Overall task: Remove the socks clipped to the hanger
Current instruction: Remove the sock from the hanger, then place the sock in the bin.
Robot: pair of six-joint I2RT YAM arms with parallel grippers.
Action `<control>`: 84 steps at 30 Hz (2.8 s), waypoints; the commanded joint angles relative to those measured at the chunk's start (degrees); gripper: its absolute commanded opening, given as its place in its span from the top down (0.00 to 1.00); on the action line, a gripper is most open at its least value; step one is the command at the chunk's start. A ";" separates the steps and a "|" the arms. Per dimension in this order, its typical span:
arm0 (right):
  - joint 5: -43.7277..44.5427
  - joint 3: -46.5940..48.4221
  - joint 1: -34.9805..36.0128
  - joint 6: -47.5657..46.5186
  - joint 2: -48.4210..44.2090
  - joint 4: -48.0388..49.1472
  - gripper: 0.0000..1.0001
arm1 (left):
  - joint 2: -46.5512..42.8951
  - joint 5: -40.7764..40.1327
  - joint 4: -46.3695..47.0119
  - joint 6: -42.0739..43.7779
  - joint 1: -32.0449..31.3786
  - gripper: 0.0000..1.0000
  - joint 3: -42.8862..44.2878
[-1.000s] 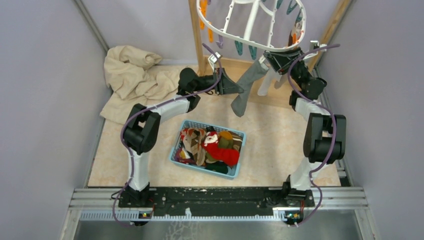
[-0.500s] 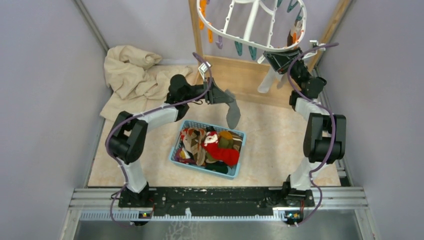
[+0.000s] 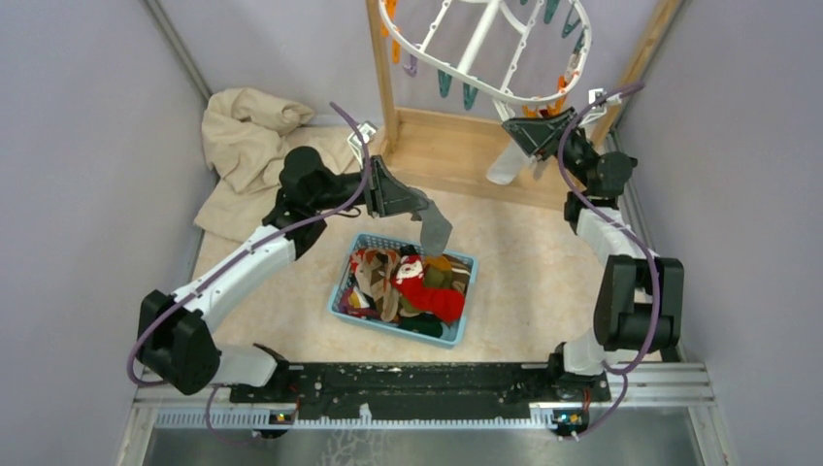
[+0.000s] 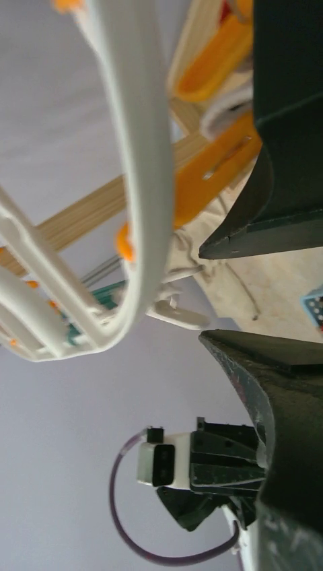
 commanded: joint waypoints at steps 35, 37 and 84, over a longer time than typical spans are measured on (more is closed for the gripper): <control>12.22 -11.23 21.85 -35.45 -36.19 -78.66 0.30 | -2.36 -8.48 -19.62 6.90 -9.82 0.54 -18.90; 15.61 -10.13 24.79 -37.50 -35.54 -82.52 0.30 | -0.62 -7.99 -21.44 8.13 -11.38 0.52 -17.23; 52.18 2.60 59.30 -41.13 -28.19 -95.74 0.37 | -16.32 -39.73 -40.88 21.30 -14.32 0.01 -1.50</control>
